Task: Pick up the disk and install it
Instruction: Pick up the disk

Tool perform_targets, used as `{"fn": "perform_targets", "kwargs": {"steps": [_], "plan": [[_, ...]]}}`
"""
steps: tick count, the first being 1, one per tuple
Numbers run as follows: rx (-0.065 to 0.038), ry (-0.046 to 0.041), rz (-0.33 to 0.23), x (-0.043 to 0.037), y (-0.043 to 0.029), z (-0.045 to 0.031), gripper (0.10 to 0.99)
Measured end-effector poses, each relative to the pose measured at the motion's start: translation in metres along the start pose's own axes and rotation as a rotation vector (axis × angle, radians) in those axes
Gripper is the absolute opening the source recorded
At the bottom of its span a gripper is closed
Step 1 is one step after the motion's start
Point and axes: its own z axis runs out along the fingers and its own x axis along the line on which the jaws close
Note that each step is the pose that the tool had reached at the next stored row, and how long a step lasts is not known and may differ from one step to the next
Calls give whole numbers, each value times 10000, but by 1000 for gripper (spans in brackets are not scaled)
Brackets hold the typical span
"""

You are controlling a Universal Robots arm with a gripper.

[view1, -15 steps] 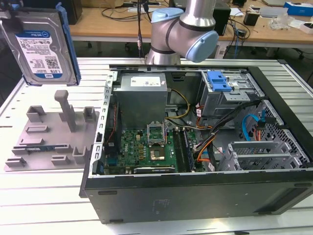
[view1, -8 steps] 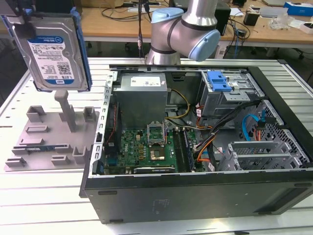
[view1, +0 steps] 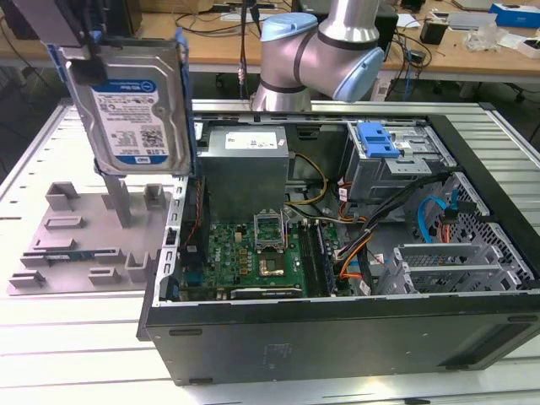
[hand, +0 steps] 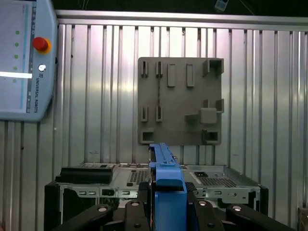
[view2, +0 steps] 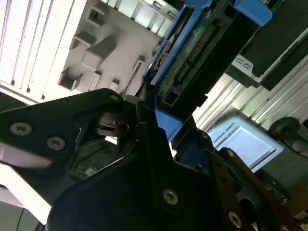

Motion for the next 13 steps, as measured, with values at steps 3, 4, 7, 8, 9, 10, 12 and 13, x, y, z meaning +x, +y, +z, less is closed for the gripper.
{"fn": "perform_targets", "kwargs": {"steps": [3,4,7,8,9,10,12,13], "plan": [[-5,0,1,89,-140,-5,369],[-7,0,-1,121,-191,-7,369],[-10,0,-1,224,-361,-12,369],[-11,0,1,263,-431,-15,369],[-12,0,-1,298,-499,-17,369],[-13,0,1,322,-547,-19,369],[-13,0,-1,366,-633,-21,369],[-14,0,0,384,-671,-23,369]]}}
